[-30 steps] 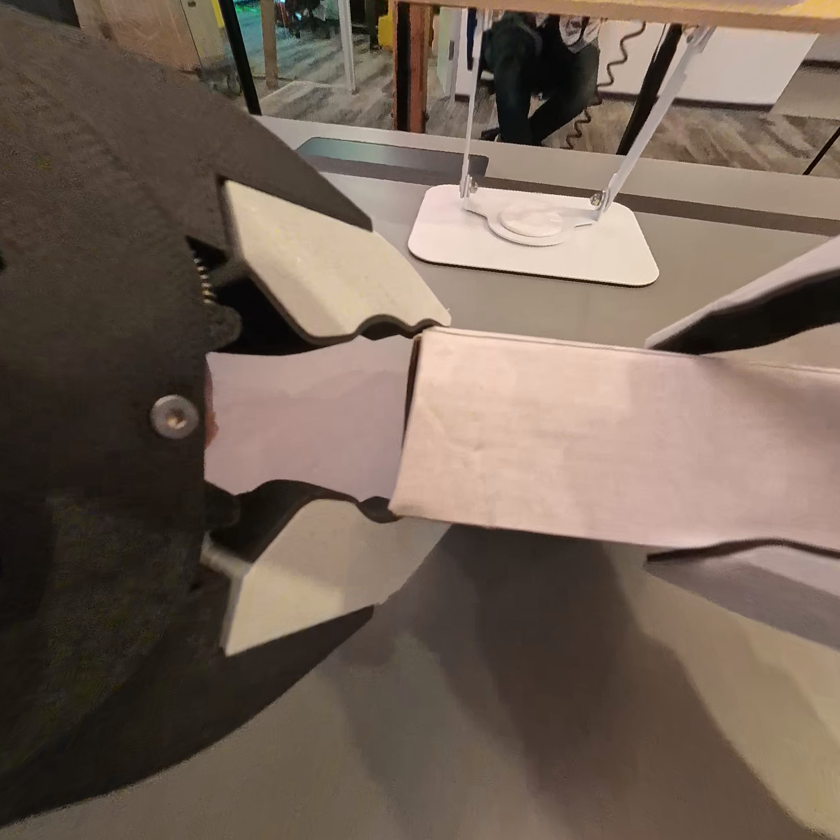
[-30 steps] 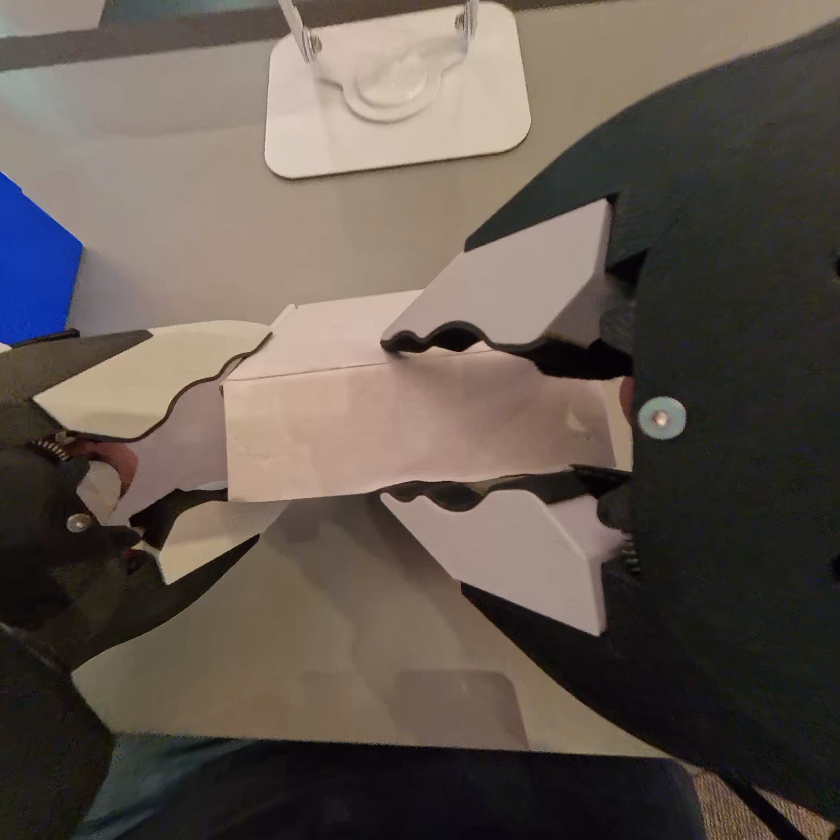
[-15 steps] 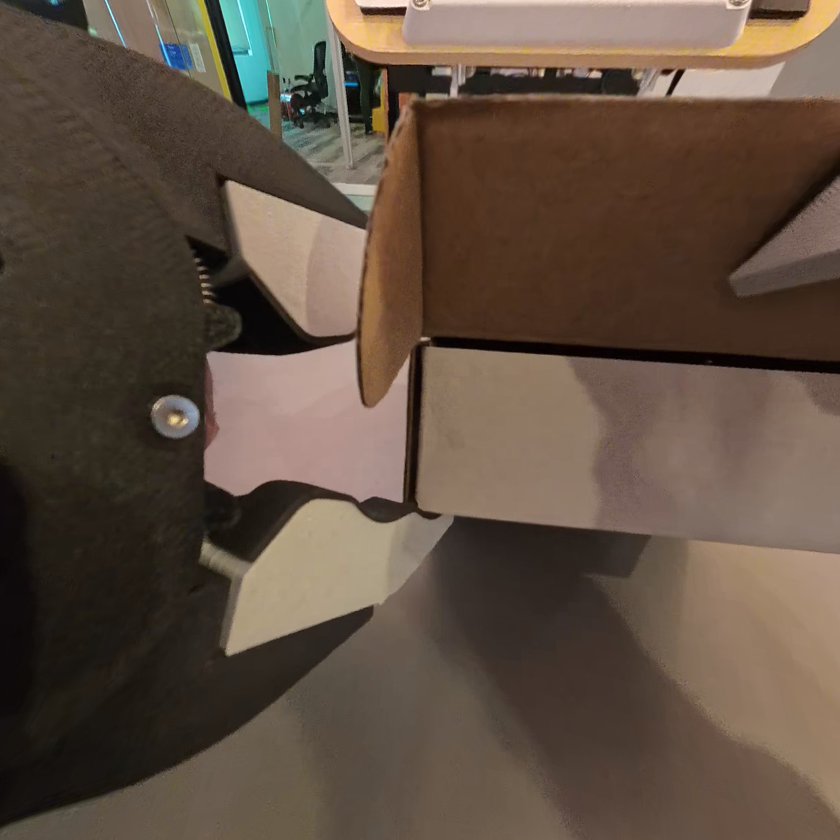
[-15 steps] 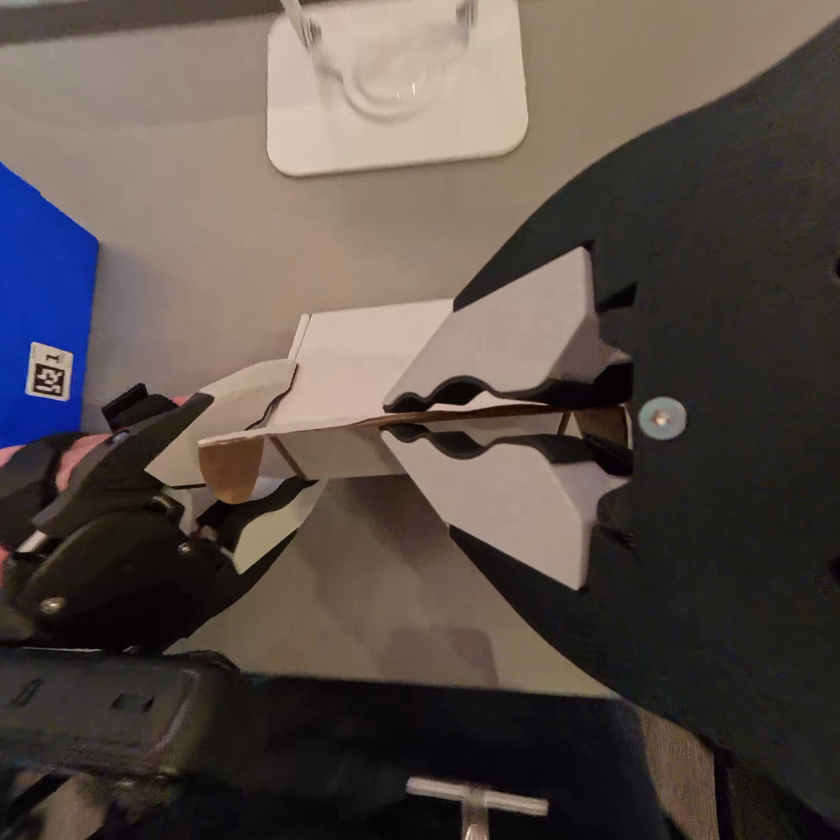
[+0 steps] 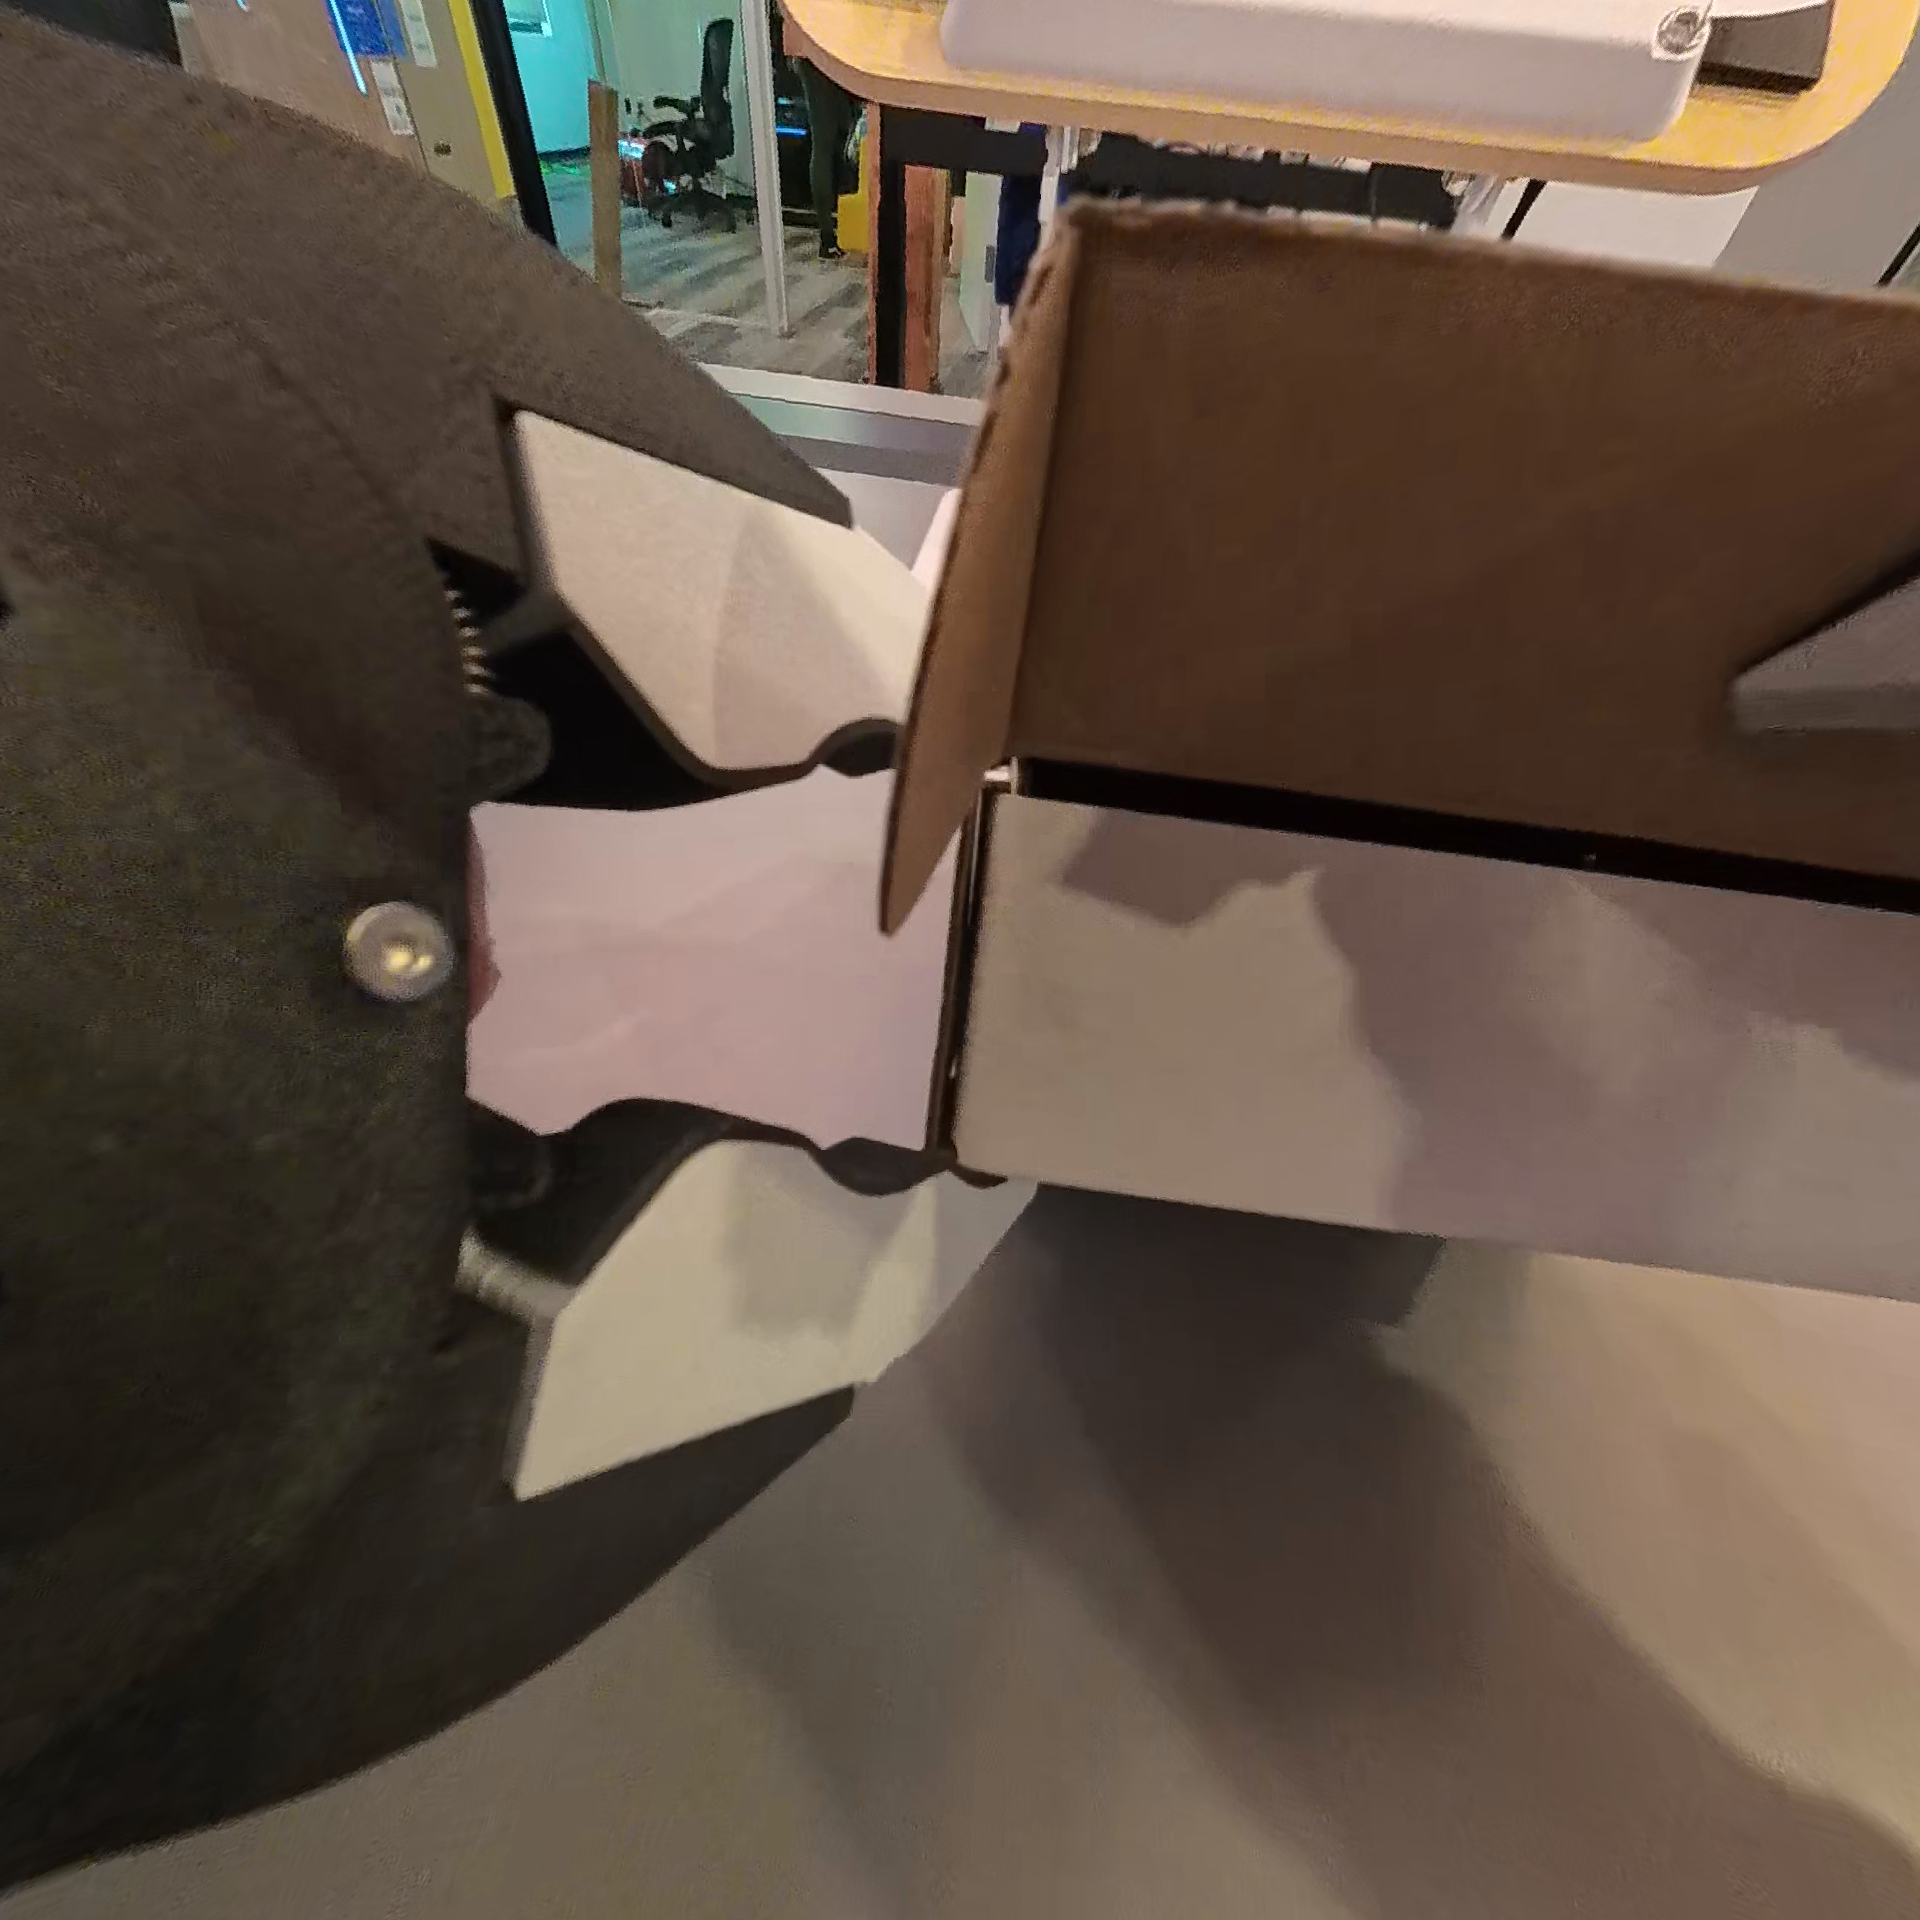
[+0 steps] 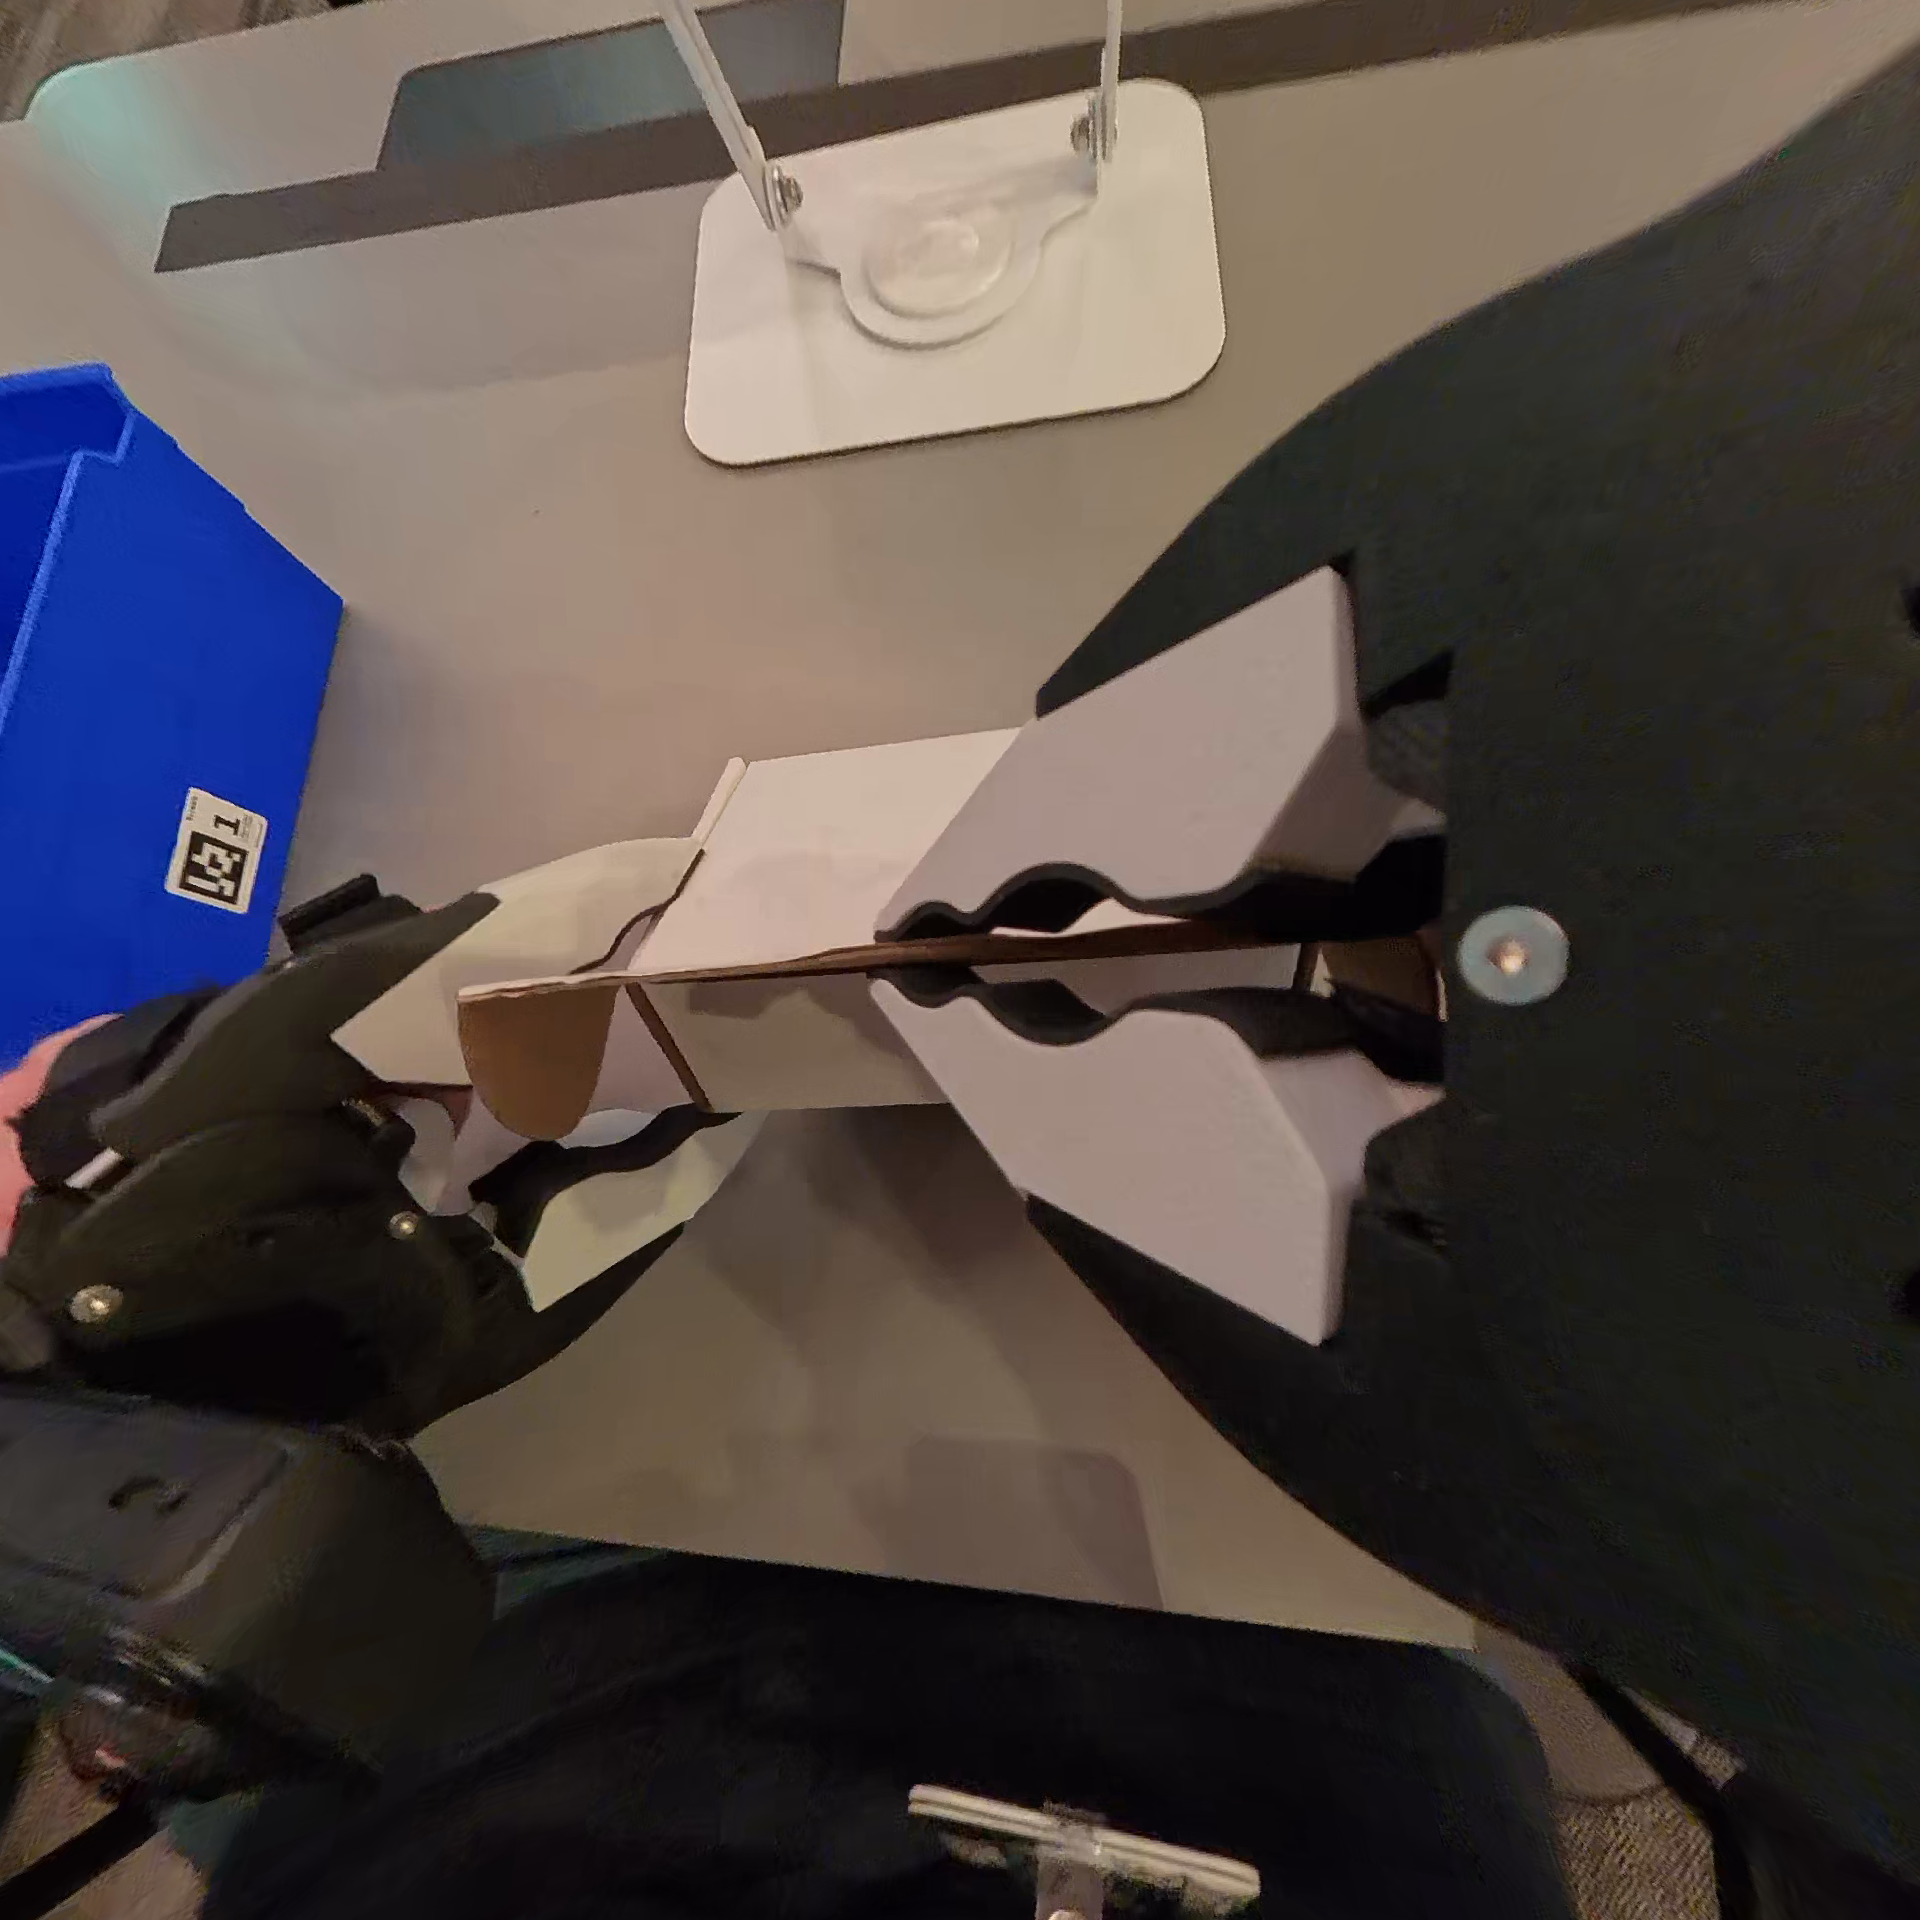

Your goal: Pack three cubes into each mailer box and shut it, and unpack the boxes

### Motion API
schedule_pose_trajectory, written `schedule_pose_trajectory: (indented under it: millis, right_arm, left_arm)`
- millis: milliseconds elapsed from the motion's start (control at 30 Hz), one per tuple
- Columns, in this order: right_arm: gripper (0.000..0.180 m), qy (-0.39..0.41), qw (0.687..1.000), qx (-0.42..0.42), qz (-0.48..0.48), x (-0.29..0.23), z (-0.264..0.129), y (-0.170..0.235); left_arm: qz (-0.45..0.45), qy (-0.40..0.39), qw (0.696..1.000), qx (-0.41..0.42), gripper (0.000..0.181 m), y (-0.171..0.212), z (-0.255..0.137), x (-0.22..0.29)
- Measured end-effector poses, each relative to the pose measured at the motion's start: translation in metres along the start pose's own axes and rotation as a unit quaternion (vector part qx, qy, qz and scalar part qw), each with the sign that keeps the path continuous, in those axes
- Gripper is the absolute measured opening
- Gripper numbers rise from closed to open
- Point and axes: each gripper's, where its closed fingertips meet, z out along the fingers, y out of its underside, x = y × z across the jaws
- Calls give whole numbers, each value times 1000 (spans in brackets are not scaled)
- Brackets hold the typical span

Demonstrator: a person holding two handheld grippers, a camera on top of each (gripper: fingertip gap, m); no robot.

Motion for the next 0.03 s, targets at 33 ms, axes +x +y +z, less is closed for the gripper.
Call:
schedule_pose_trajectory:
  millis: [33]
  right_arm:
    - [0, -5, 1000, 8, 10, 1, -1, 0]
  left_arm:
    - [-3, -2, 1000, 2, 69, -1, -1, 0]
